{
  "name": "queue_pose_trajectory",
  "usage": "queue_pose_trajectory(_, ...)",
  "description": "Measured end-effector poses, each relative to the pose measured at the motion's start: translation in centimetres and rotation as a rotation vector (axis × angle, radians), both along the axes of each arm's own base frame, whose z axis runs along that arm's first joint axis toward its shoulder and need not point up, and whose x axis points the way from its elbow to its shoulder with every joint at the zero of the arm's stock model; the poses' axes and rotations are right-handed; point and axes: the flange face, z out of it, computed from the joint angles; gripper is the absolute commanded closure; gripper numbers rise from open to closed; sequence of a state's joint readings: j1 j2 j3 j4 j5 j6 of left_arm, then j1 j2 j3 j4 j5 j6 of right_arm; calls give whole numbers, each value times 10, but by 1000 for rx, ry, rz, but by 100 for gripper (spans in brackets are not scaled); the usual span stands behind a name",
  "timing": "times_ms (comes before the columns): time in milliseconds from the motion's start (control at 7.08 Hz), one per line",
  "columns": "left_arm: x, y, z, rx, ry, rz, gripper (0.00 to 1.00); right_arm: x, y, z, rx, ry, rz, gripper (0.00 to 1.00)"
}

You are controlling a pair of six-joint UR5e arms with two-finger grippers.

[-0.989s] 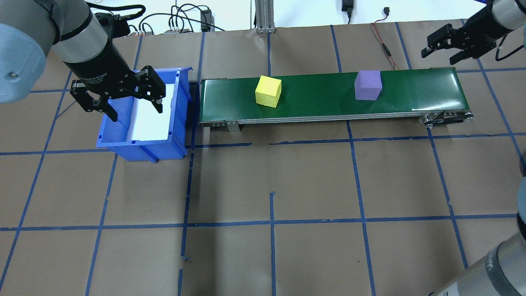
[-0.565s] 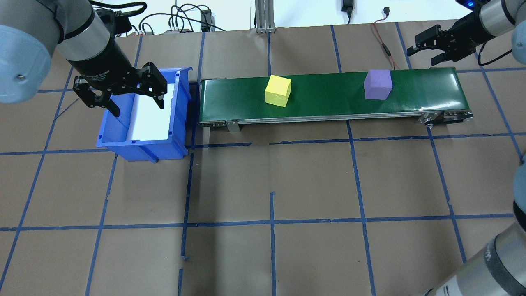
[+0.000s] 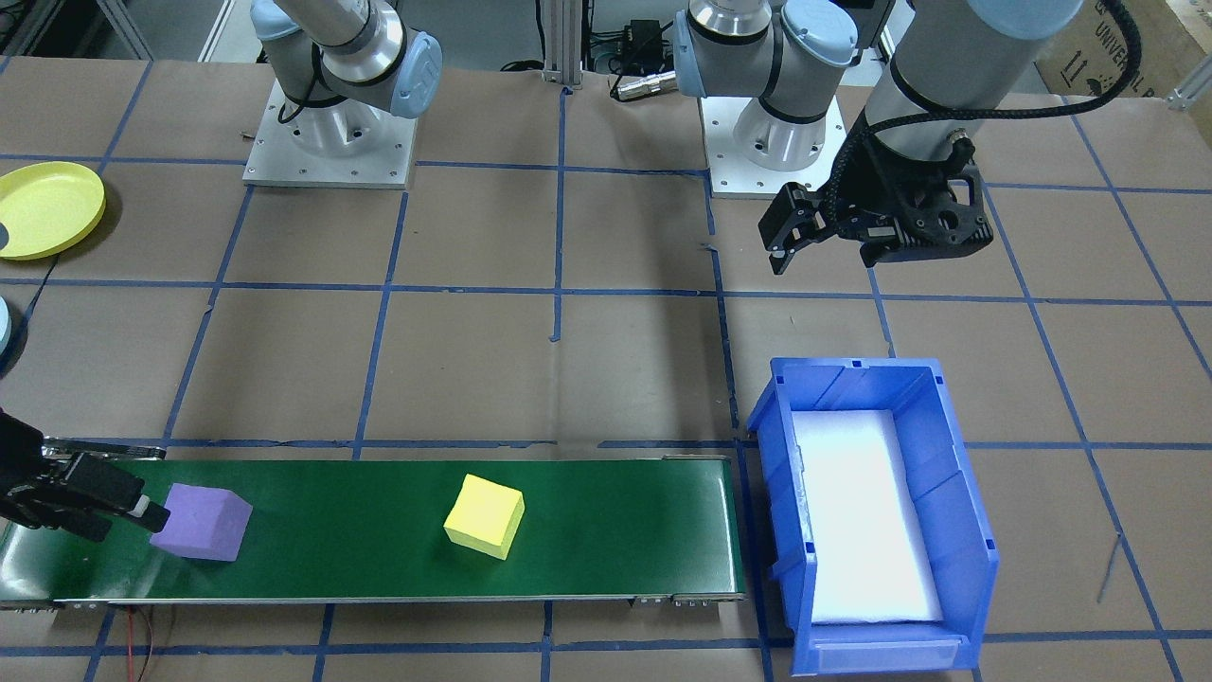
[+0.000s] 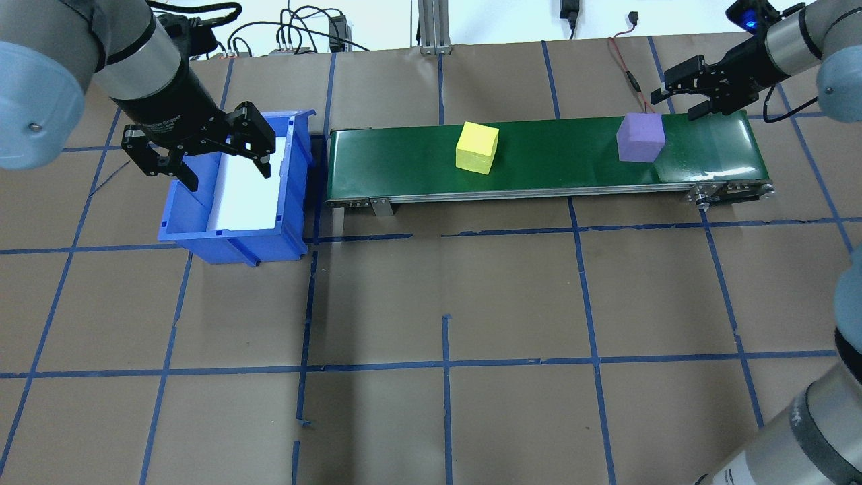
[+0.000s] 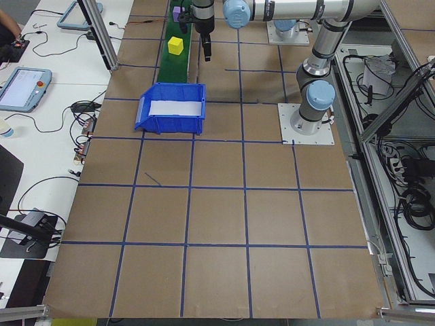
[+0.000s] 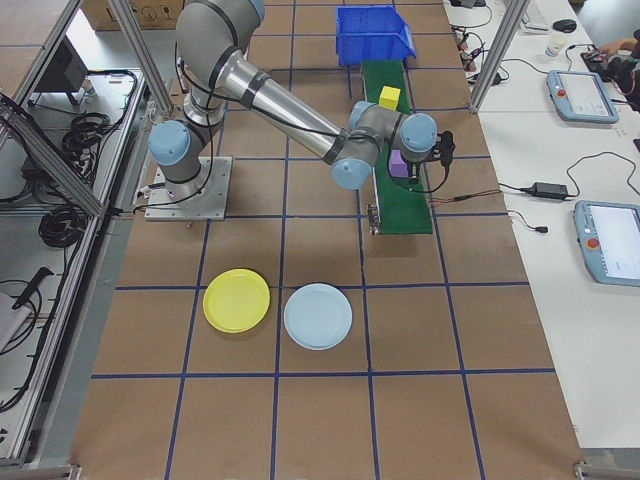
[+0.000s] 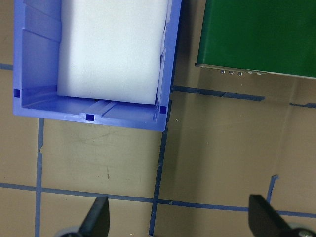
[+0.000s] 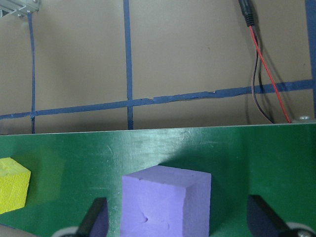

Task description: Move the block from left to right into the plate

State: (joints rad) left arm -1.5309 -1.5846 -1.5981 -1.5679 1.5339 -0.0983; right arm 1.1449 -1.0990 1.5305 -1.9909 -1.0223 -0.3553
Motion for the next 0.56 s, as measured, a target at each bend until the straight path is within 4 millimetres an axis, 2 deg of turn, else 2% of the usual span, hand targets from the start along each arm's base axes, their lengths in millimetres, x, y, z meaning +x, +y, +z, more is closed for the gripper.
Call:
queue_pose_trajectory(282,-1,0,2,-4,0,-2,0,9,-1,-18,25,4,4,0)
queue_pose_trajectory(424,-1,0,1,-4,0,-2,0,12,-2,-28,36,32,11,17)
queue_pose_trajectory(565,-1,0,1,-4,0,-2,0,10,-2,-38,51,65,14,56)
